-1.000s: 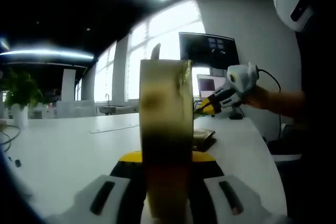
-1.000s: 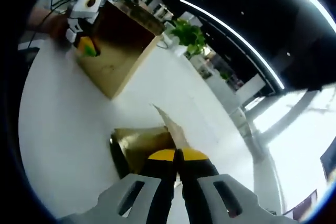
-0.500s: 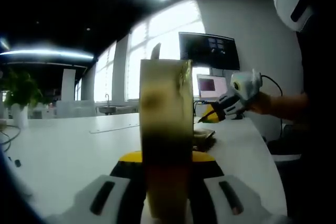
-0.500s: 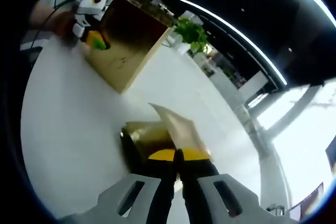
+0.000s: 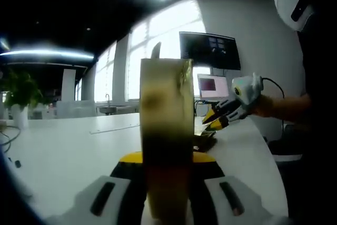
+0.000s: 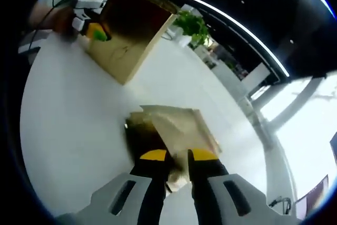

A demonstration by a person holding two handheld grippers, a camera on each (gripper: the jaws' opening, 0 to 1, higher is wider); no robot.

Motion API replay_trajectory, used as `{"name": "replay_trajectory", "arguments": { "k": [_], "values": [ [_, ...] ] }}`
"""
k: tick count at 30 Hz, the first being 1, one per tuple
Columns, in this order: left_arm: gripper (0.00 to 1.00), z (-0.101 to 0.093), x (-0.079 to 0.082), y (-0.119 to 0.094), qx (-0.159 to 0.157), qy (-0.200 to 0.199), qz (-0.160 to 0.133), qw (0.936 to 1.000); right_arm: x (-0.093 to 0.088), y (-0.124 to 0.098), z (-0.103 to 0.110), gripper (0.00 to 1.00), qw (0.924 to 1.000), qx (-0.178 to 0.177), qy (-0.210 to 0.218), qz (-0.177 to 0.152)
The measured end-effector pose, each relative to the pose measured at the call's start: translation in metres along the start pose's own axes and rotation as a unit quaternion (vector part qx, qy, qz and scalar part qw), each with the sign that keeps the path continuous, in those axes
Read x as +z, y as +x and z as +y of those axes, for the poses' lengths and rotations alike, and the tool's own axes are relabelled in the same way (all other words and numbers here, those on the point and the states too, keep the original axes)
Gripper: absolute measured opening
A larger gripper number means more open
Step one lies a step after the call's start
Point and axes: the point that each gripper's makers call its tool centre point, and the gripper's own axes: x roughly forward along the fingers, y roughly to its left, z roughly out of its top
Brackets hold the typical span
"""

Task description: Extract single mask from mask box in order stack masks on table

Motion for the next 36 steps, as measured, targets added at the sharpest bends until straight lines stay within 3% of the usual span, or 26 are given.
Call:
{"name": "replay_trajectory", "arguments": {
  "k": [21, 29, 36],
  "values": [
    [0.32, 0.001, 0.000, 0.000, 0.000, 0.001, 0.001, 1.0000, -0.012, -0.015, -0.007, 0.25, 0.9974, 0.001, 0.071, -0.008],
    [0.32, 0.001, 0.000, 0.000, 0.001, 0.001, 0.001, 1.0000, -0.010, -0.021, -0.001, 0.28, 0.9950, 0.011, 0.098, -0.016],
    [0.32, 0.000, 0.000, 0.000, 0.000, 0.001, 0.001, 1.0000, -0.001, -0.029, -0.007, 0.30, 0.9920, 0.011, 0.121, -0.035]
  ]
}}
